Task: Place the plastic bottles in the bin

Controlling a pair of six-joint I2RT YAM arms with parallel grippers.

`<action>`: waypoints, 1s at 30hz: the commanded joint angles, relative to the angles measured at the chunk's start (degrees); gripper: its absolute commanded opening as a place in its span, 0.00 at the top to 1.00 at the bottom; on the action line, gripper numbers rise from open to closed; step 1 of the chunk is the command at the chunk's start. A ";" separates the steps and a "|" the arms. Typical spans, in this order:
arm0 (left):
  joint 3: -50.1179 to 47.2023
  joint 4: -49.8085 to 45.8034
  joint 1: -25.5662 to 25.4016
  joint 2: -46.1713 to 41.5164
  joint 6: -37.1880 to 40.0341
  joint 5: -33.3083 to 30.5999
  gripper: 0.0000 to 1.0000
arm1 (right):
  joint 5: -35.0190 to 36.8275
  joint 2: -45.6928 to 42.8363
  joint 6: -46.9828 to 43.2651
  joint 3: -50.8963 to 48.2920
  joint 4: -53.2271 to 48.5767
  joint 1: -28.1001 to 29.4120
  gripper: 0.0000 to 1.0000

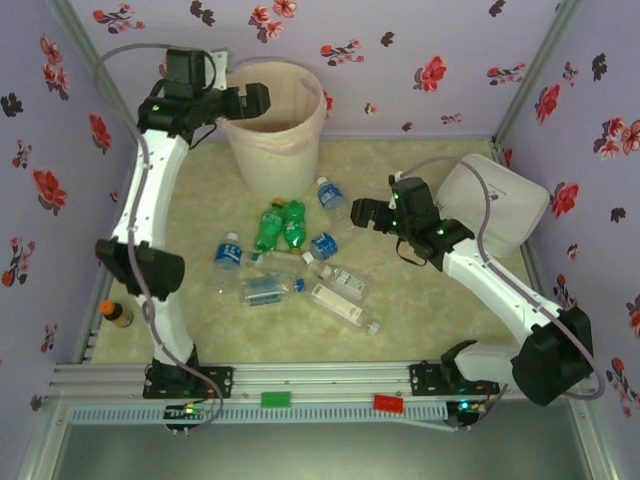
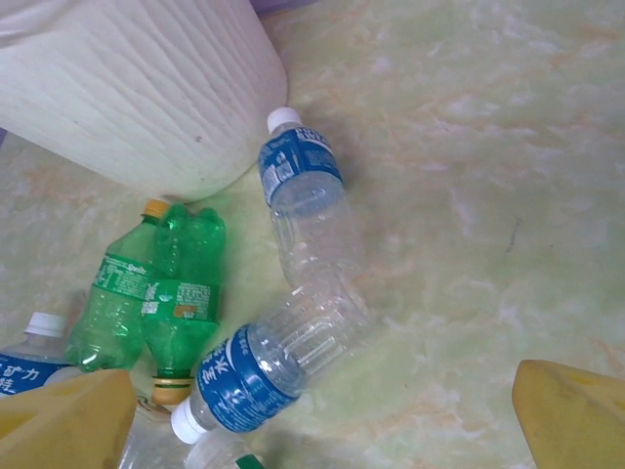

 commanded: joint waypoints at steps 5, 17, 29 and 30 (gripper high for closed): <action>-32.77 18.13 0.04 -22.49 0.18 -5.44 0.00 | -5.12 7.13 -4.27 10.81 -2.57 -0.12 0.00; -86.45 30.25 0.46 -53.47 -10.52 -18.53 0.00 | -8.19 12.80 1.69 6.52 3.23 -0.03 0.00; -98.98 31.53 0.46 -51.36 -12.75 -19.25 0.11 | -8.11 15.47 7.97 4.18 3.82 1.02 0.00; -99.47 32.49 0.41 -50.97 -12.83 -19.04 0.12 | -7.70 15.47 8.34 4.28 3.80 1.10 0.00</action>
